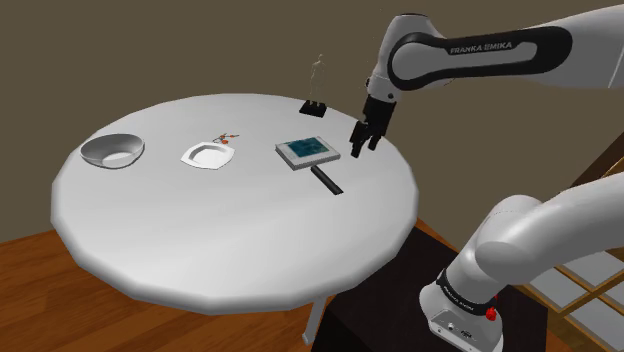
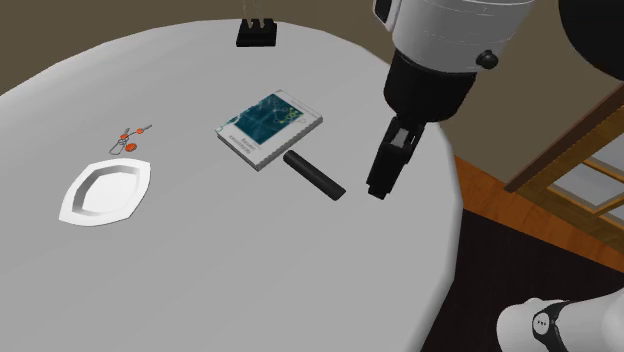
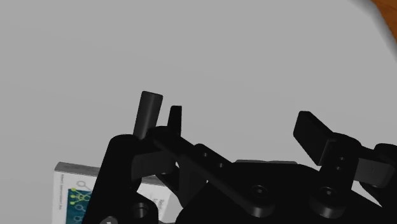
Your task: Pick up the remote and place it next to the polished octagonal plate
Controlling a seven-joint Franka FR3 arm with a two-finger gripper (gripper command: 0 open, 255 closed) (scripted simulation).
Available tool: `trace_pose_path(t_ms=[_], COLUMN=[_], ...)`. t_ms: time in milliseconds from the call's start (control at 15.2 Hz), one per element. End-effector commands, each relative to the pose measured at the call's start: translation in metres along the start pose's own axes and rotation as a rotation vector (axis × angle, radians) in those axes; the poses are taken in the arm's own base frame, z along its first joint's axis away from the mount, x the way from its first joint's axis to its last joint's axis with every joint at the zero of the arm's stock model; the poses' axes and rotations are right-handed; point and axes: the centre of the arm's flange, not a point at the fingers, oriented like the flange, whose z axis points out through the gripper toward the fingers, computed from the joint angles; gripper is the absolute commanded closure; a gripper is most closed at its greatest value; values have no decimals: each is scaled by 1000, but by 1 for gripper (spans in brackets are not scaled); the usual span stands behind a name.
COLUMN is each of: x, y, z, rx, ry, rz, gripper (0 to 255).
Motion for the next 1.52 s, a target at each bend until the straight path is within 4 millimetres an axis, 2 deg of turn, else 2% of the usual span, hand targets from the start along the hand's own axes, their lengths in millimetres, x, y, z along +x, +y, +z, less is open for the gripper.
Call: trace_pose_path(t_ms=[0,594,1188,1320,1452], x=[15,81,141,152,152], y=[6,54,110,123,123], z=[20,105,191,209,219], rx=[-1,-4,-8,-8,-8], ry=[2,6,9,9,9], rz=[29,158,287,314,314], gripper=[0,0,0,0,0])
